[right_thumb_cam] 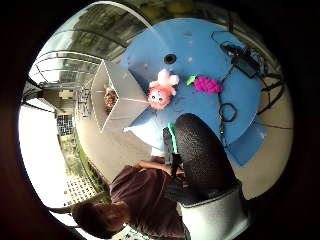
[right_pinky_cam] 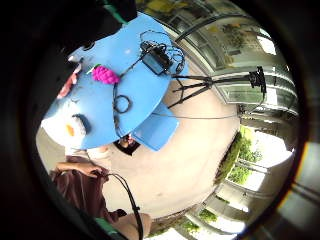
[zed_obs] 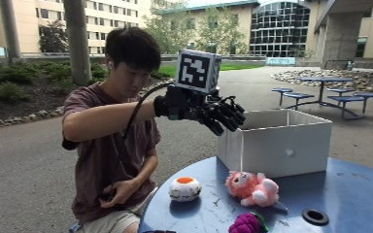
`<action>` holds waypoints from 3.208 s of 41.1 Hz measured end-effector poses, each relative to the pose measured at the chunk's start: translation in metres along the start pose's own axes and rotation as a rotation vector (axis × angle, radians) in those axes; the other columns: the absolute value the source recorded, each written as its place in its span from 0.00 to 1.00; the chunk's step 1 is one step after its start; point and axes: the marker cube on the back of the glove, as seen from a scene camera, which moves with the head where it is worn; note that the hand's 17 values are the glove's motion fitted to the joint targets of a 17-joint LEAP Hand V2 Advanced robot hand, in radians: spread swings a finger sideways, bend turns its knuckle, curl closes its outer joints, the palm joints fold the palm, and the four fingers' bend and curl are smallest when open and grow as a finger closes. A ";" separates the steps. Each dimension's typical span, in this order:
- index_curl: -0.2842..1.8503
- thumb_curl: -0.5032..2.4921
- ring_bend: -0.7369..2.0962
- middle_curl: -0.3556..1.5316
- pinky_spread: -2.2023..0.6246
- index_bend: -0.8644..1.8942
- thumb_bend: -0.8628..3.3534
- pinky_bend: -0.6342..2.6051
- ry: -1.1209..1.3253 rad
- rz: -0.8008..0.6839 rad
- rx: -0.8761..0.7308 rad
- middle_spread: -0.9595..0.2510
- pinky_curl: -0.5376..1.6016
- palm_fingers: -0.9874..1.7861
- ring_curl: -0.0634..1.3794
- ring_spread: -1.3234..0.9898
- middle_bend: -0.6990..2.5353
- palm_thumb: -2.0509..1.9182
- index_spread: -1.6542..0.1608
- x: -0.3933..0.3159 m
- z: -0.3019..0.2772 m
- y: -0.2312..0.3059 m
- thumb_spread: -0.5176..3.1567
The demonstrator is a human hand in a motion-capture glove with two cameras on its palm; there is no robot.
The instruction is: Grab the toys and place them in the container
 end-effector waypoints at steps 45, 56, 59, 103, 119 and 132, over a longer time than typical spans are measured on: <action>0.31 0.34 0.66 0.48 0.64 0.56 0.30 0.43 -0.080 -0.077 0.267 0.64 0.41 0.88 0.35 0.45 0.53 0.73 0.86 -0.017 0.283 -0.137 0.46; 0.37 0.38 0.70 0.50 0.64 0.68 0.30 0.45 -0.067 -0.083 0.082 0.66 0.44 0.82 0.39 0.45 0.57 0.73 0.87 -0.047 0.227 -0.113 0.43; 0.39 0.39 0.71 0.52 0.64 0.69 0.28 0.46 -0.039 -0.096 0.089 0.65 0.44 0.79 0.40 0.44 0.59 0.70 0.86 -0.052 0.195 -0.104 0.40; 0.50 0.49 0.72 0.57 0.64 0.68 0.22 0.49 0.109 -0.485 0.403 0.65 0.48 0.74 0.46 0.42 0.61 0.66 0.78 -0.368 -0.114 -0.107 0.24; 0.53 0.52 0.71 0.57 0.64 0.66 0.21 0.49 0.037 -0.582 0.303 0.65 0.48 0.73 0.46 0.42 0.61 0.66 0.77 -0.522 -0.073 -0.148 0.23; 0.42 0.43 0.54 0.44 0.73 0.35 0.18 0.58 0.072 -0.590 0.075 0.71 0.51 0.16 0.39 0.50 0.35 0.52 0.78 -0.534 -0.055 -0.146 0.38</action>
